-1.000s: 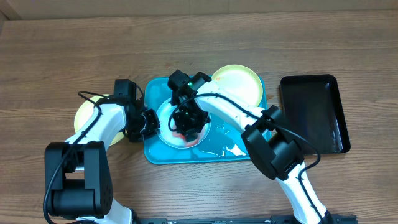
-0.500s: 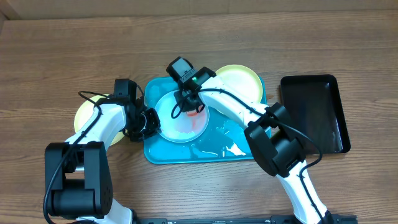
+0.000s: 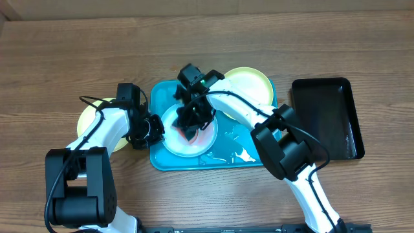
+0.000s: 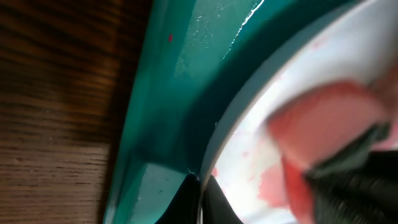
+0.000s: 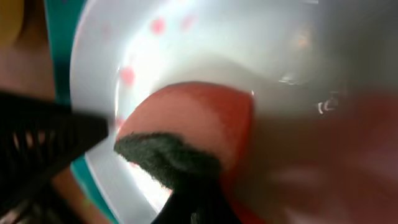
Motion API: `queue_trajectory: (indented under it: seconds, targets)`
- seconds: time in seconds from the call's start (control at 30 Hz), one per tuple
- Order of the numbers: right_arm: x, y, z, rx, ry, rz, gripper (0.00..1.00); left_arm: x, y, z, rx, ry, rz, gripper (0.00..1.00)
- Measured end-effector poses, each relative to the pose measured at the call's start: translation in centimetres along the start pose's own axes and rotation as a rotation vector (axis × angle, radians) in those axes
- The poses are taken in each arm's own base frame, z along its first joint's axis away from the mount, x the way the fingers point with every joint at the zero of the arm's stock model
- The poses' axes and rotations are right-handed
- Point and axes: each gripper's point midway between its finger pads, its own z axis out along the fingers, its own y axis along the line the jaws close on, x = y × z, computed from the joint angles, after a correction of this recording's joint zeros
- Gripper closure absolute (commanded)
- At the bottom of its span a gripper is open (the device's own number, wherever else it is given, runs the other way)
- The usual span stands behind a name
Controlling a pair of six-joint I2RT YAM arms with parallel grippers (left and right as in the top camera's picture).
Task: Clean dirty plates on tray and stack at the side
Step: 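Scrub the white plate with the sponge while the left gripper holds its rim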
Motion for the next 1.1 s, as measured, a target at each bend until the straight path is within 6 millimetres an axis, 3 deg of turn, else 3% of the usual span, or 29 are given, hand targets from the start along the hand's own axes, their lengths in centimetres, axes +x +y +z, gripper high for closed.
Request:
queue_trajectory:
  seconds: [0.17, 0.3, 0.47, 0.6, 0.7, 0.83, 0.97, 1.1]
  targets:
    - [1.9, -0.6, -0.1, 0.023, 0.083, 0.029, 0.96, 0.0, -0.1, 0.0, 0.003, 0.001, 0.01, 0.96]
    - [2.0, -2.6, -1.6, 0.183, 0.09, 0.036, 0.96, 0.1, -0.2, 0.0, 0.007, 0.003, 0.013, 0.96]
    - [-0.3, -5.6, -3.6, 0.411, -0.009, 0.014, 0.96, -0.1, -0.3, 0.0, 0.01, -0.003, 0.015, 0.96]
    - [-3.1, -6.9, -4.5, 0.506, -0.132, -0.009, 0.96, -0.1, -0.3, 0.0, 0.011, -0.004, 0.015, 0.96]
    - [-5.2, -6.2, -4.5, 0.464, -0.214, -0.026, 0.96, -0.1, -0.3, 0.0, 0.009, -0.004, 0.015, 0.96]
    - [-5.8, -4.0, -3.4, 0.319, -0.223, -0.046, 0.96, -0.1, -0.3, 0.0, 0.009, -0.003, 0.014, 0.96]
    - [-4.5, -1.4, -1.8, 0.167, -0.152, -0.053, 0.96, -0.1, -0.3, 0.0, 0.009, -0.004, 0.014, 0.95]
    - [-1.8, 0.5, -0.4, 0.101, -0.042, -0.042, 0.96, -0.1, -0.3, 0.0, 0.009, -0.003, 0.014, 0.96]
